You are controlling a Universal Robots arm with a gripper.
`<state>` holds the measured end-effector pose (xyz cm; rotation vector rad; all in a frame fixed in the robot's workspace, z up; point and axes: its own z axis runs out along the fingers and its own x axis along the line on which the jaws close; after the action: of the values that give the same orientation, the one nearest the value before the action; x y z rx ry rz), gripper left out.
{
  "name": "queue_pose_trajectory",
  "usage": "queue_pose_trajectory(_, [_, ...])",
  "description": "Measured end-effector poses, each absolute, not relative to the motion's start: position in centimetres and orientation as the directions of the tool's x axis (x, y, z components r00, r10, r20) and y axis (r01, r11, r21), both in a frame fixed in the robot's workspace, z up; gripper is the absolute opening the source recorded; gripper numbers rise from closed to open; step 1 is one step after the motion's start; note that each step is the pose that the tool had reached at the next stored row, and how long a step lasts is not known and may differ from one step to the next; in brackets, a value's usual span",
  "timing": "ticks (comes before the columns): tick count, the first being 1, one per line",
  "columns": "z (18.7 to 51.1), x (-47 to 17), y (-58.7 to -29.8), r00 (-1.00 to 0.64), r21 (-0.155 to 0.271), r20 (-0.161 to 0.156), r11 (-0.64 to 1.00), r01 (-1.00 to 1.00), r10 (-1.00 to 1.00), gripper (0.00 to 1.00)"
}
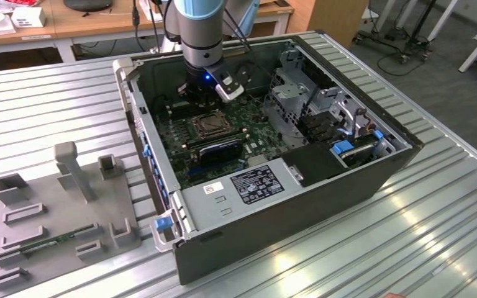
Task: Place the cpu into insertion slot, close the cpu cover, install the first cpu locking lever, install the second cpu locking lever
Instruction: 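Install the first cpu locking lever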
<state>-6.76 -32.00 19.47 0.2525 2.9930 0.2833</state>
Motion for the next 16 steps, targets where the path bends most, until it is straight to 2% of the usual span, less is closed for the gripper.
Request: queue_pose_trajectory(16, [19.53, -6.76, -31.35, -0.978, 0.196, -0.108, 0.968, 0.157, 0.180, 0.11])
